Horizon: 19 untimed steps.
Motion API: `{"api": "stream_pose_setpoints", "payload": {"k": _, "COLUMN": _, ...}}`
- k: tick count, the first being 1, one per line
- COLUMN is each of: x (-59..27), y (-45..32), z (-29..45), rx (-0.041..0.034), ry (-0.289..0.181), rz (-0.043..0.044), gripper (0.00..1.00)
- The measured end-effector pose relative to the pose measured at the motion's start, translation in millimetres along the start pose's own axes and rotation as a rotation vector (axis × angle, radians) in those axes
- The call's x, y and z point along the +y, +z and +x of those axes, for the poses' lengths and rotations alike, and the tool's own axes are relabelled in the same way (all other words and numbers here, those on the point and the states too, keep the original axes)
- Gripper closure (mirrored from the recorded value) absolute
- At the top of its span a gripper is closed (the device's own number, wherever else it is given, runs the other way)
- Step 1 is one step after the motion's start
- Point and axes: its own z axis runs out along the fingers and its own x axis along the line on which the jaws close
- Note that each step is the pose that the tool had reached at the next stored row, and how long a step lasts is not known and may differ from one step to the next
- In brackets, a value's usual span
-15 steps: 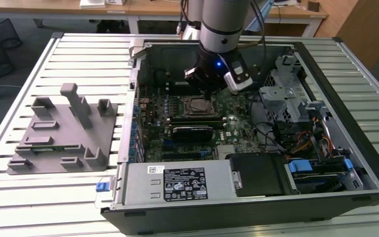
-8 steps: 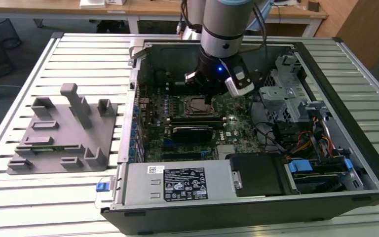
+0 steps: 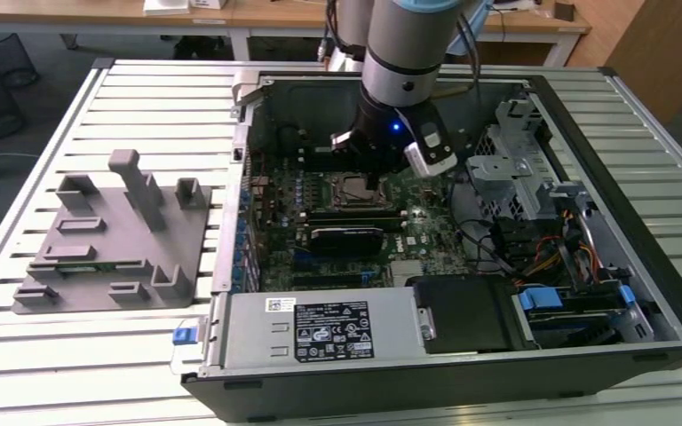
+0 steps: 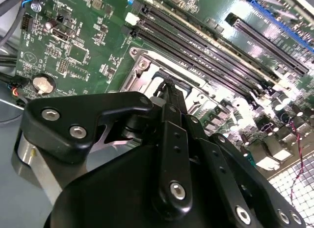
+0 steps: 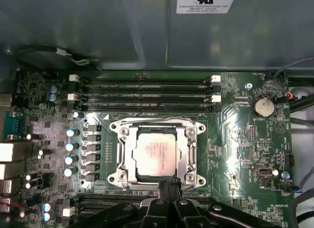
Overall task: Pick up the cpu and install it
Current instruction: 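Install the second cpu locking lever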
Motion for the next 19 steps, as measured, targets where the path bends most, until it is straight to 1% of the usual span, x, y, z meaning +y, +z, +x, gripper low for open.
{"api": "stream_pose_setpoints", "payload": {"k": 4, "x": -3.5, "y": -0.1, "z": 0.7, "rx": 0.0, "ry": 0.0, "rz": 0.0001, "gripper": 0.89}}
{"api": "stream_pose_setpoints", "payload": {"k": 10, "x": -6.4, "y": 0.8, "z": 10.9, "rx": -0.0001, "ry": 0.0, "rz": 0.0, "gripper": 0.89}}
{"api": "stream_pose_setpoints", "payload": {"k": 16, "x": -14.4, "y": 0.1, "z": 13.9, "rx": 0.0, "ry": 0.0, "rz": 0.0001, "gripper": 0.89}}
{"api": "stream_pose_setpoints", "payload": {"k": 19, "x": -15.8, "y": 0.6, "z": 16.3, "rx": -0.0001, "ry": 0.0, "rz": -0.0001, "gripper": 0.89}}
